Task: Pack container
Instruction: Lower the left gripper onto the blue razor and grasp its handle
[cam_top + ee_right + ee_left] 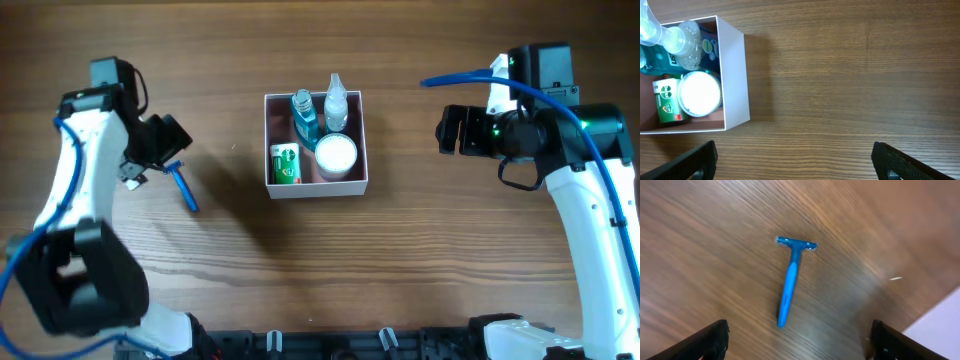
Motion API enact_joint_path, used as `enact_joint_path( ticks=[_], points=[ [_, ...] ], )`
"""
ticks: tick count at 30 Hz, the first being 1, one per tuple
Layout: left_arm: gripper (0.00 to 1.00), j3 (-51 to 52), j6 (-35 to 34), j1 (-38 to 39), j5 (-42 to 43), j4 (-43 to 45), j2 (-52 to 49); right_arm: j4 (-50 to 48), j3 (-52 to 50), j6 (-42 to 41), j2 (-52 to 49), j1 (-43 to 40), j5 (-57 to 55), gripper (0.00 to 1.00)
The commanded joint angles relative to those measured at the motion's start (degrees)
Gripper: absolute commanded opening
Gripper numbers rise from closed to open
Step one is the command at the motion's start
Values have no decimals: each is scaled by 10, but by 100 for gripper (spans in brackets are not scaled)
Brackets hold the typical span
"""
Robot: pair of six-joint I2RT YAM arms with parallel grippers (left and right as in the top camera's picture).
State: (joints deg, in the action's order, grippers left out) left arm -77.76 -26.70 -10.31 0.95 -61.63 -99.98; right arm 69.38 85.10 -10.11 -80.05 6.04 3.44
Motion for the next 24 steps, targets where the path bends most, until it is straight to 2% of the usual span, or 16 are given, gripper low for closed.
enact_joint_path(
  ticks=[1,9,24],
  points=[
    [89,7,38,-4,62,12,-69,-3,-3,11,-4,-1,9,100],
    [89,7,38,-3,63,32,-144,-3,-3,11,-4,-1,9,100],
    [88,53,38,-3,52,85,-152,-4,-3,11,-4,-1,9,100]
  ],
)
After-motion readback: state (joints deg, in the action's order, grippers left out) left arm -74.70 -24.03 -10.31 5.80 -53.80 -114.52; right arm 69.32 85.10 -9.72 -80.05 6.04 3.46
